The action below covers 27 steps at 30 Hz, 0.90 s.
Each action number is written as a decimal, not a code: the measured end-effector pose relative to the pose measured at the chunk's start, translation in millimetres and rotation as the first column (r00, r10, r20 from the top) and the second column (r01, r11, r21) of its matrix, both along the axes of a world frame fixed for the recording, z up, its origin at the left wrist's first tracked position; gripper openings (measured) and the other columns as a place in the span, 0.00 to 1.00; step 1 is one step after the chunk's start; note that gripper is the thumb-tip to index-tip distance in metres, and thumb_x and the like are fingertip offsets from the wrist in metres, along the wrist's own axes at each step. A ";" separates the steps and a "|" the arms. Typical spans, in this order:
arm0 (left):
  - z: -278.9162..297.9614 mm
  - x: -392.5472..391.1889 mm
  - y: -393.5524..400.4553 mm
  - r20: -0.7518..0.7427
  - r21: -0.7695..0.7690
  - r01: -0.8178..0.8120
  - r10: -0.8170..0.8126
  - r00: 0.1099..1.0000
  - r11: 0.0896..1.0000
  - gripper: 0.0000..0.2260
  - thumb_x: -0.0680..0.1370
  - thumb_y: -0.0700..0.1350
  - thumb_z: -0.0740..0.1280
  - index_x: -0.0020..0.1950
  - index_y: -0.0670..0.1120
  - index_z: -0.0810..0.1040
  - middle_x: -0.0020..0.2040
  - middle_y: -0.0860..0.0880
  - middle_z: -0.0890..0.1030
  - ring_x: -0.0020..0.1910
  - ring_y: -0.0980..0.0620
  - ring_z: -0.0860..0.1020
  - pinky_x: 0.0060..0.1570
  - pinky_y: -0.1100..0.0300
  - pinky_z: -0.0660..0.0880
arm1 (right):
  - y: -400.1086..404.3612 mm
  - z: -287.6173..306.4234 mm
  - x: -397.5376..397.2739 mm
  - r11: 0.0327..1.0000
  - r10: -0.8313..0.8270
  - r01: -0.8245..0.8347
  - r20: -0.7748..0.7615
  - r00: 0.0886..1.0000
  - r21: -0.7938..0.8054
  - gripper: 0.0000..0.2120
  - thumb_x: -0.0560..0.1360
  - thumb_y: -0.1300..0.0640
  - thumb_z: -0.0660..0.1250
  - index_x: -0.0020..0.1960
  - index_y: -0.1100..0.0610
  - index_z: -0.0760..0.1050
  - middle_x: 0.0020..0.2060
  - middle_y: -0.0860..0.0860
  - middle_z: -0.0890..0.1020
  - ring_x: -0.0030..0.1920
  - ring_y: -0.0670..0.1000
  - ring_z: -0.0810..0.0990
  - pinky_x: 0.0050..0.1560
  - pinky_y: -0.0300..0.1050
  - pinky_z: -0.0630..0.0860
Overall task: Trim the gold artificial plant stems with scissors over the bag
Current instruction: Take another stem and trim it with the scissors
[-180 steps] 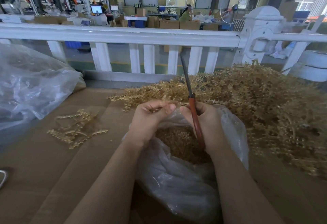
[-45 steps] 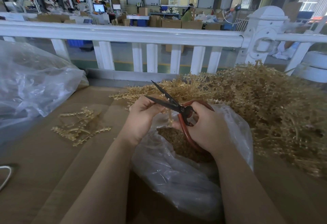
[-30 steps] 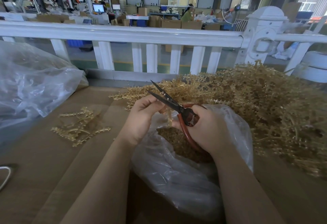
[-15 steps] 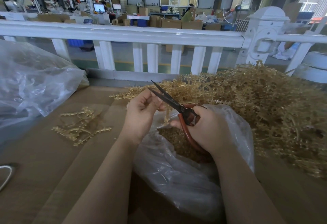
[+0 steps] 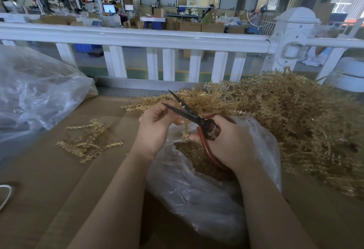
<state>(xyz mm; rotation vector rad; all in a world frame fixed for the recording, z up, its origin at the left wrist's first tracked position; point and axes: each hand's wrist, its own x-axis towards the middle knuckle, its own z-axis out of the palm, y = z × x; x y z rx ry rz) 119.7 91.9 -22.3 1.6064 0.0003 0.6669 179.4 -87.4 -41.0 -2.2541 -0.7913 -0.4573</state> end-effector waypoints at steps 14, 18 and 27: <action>-0.6 2.4 -4.0 0.051 0.116 0.005 -0.011 0.999 0.993 0.07 0.78 0.29 0.64 0.45 0.33 0.81 0.39 0.38 0.80 0.40 0.39 0.79 0.48 0.48 0.76 | -0.9 -3.0 0.3 0.999 -0.020 0.019 0.031 0.999 0.026 0.22 0.66 0.21 0.61 0.39 0.38 0.71 0.31 0.36 0.76 0.40 0.35 0.77 0.32 0.29 0.68; -2.0 5.2 -10.3 0.060 -0.005 0.056 -0.056 0.997 0.998 0.07 0.78 0.29 0.62 0.43 0.30 0.78 0.37 0.38 0.78 0.38 0.44 0.76 0.46 0.51 0.74 | 0.2 -4.0 1.3 0.998 -0.024 0.021 0.049 0.999 0.061 0.19 0.67 0.23 0.62 0.40 0.39 0.71 0.31 0.35 0.76 0.42 0.34 0.77 0.31 0.28 0.68; -7.4 6.1 -11.1 0.068 0.067 0.023 -0.028 0.997 0.997 0.07 0.80 0.36 0.63 0.48 0.37 0.80 0.36 0.47 0.80 0.37 0.51 0.78 0.42 0.61 0.75 | 0.6 -4.5 2.5 0.999 -0.025 0.024 0.011 1.000 0.047 0.28 0.64 0.21 0.58 0.46 0.41 0.78 0.34 0.35 0.79 0.38 0.33 0.76 0.35 0.27 0.67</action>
